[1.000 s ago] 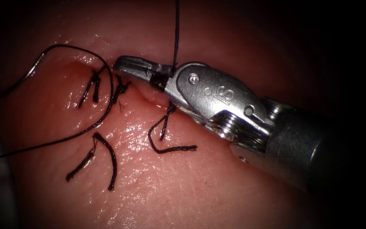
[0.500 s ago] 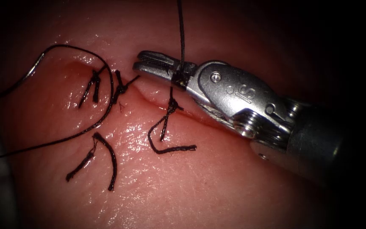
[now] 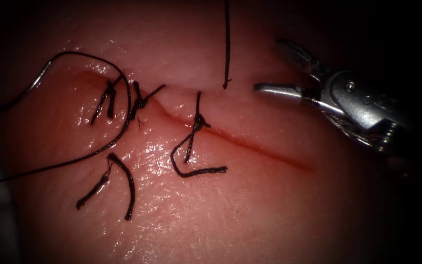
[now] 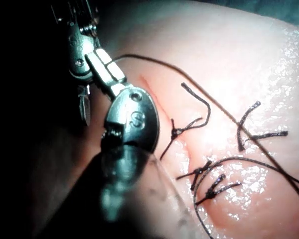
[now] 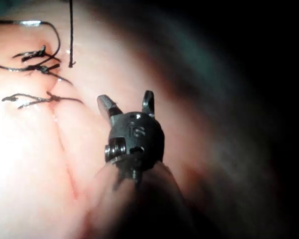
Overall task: Wound Closure
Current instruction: Drop the suture end from the left gripper
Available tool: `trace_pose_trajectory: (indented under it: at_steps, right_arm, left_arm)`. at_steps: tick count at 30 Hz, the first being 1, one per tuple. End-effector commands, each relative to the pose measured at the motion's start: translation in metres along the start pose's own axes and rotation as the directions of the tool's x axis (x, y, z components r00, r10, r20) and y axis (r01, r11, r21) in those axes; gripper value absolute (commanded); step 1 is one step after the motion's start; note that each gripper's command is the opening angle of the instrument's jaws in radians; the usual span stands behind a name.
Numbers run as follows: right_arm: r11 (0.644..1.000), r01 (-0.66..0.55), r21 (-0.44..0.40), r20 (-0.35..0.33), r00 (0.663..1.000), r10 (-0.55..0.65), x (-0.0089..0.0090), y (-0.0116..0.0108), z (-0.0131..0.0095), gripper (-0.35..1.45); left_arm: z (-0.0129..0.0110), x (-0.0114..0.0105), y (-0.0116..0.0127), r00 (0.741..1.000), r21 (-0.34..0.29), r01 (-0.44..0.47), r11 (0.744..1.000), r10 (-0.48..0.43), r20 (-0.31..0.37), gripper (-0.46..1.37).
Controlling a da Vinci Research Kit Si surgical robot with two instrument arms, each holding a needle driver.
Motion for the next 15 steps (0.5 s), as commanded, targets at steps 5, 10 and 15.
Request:
trace_pose_trajectory:
  at_steps: [5,10,15]
  right_arm:
    - [0.999,0.008,-0.038,0.025,1.0,-0.007,-0.0004,0.002,-0.0037,1.13]
    - [0.997,0.015,-0.082,0.045,0.999,-0.012,-0.0006,0.0041,-0.0064,1.12]
    - [0.992,0.022,-0.124,0.056,0.998,-0.015,-0.0005,0.0053,-0.008,1.13]
  left_arm:
    - [0.0017,-0.0006,0.001,1.0,0.002,-0.012,1.0,0.012,0.007,-0.35]
    - [0.0037,-0.0015,0.0023,1.0,-0.006,-0.014,1.0,0.014,-0.003,-0.35]
    - [0.0062,-0.003,0.0036,1.0,-0.013,-0.005,1.0,0.005,-0.012,-0.35]
